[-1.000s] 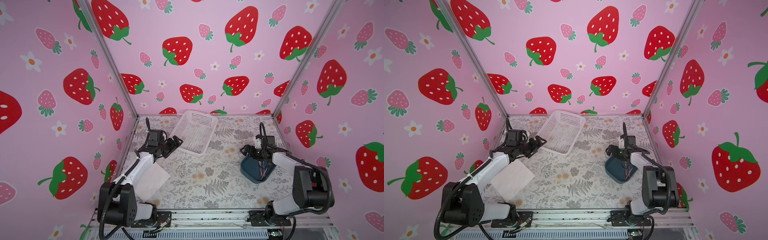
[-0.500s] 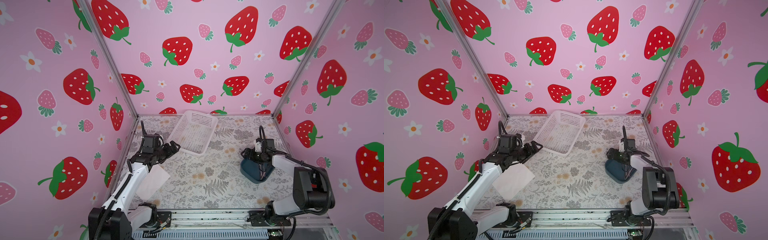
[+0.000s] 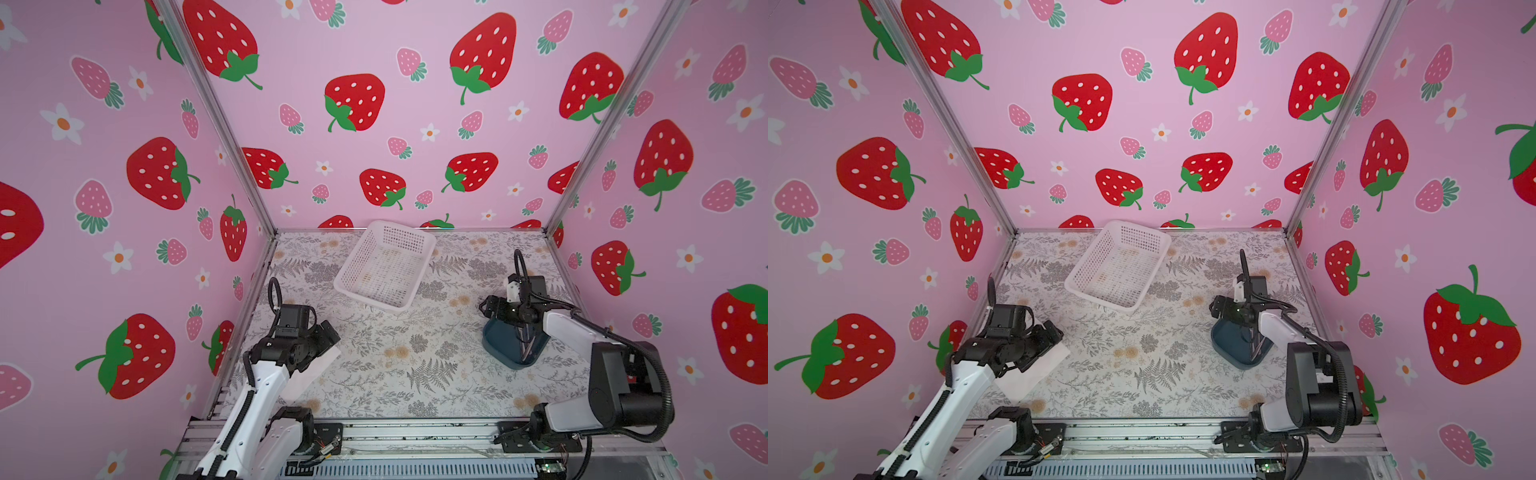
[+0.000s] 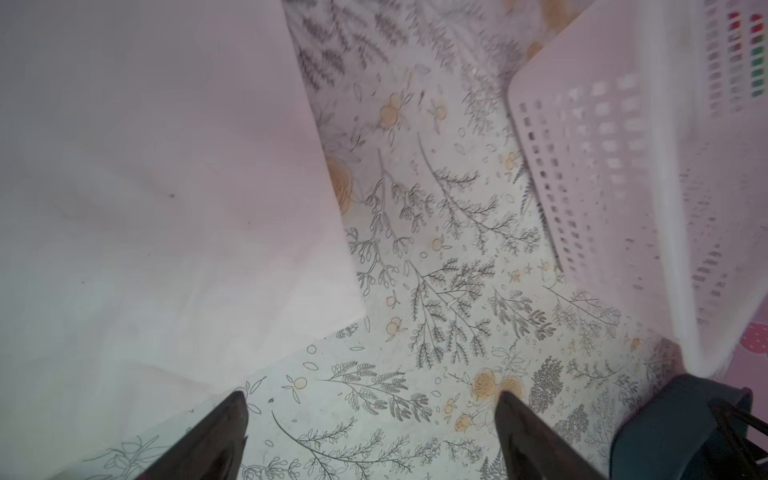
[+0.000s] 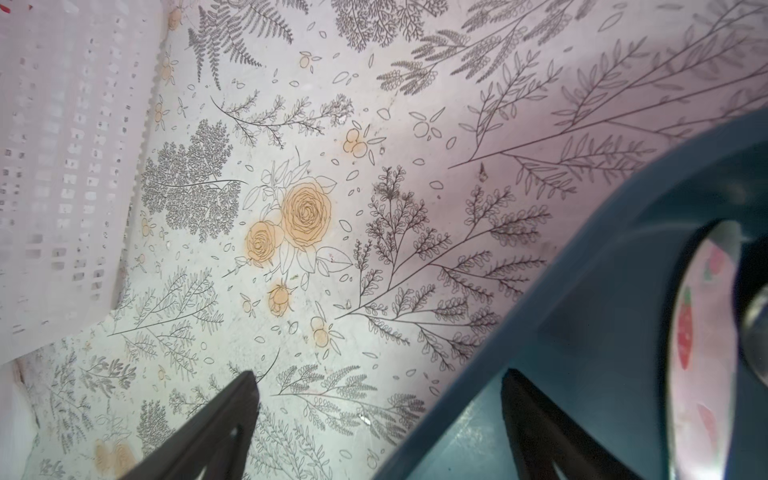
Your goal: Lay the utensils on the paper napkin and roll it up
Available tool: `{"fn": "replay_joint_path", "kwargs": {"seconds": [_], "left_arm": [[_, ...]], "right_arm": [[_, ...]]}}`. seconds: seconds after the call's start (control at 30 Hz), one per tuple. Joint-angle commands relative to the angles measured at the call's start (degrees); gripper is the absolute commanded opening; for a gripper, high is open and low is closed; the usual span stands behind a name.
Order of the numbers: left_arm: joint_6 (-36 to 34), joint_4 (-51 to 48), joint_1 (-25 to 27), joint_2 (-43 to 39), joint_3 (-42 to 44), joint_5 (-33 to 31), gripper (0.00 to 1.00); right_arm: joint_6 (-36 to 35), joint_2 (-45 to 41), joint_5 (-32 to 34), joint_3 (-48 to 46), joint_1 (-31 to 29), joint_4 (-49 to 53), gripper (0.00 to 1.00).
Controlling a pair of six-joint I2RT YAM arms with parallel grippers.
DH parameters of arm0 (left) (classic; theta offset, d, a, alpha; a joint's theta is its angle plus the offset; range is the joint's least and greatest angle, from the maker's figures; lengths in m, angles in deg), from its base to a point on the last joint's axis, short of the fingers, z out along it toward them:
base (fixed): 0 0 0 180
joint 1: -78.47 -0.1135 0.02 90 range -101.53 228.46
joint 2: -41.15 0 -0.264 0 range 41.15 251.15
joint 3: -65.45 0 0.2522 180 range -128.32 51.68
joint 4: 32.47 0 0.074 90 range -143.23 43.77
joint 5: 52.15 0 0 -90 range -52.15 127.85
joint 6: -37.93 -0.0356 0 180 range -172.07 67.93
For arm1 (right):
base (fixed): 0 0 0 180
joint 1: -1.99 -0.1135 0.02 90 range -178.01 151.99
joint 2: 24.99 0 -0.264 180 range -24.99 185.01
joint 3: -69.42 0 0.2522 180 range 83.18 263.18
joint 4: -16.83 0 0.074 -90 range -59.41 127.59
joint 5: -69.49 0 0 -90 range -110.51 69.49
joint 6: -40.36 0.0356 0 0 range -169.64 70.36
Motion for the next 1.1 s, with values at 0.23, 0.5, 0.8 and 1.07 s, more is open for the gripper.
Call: {"fn": "replay_joint_path", "kwargs": {"seconds": [0.23, 0.5, 0.8, 1.07], "left_arm": [[0.6, 7.9, 0.4, 11.4, 2.0, 4.3, 0.9], [3.5, 14.7, 2.7, 13.8, 8.4, 6.4, 0.88], [6.6, 20.0, 13.5, 19.0, 8.4, 6.6, 0.88], [9.3, 15.7, 26.3, 13.1, 3.5, -2.7, 0.86]], "right_arm": [[-2.7, -4.5, 1.3, -0.9, -0.3, 4.3, 0.94], [-1.6, -7.4, 2.3, -1.8, -0.4, 4.6, 0.94], [-0.5, -11.0, 3.6, -3.5, -0.3, 5.0, 0.95], [-0.2, -13.2, 1.9, -4.4, -0.3, 5.4, 0.95]]}}
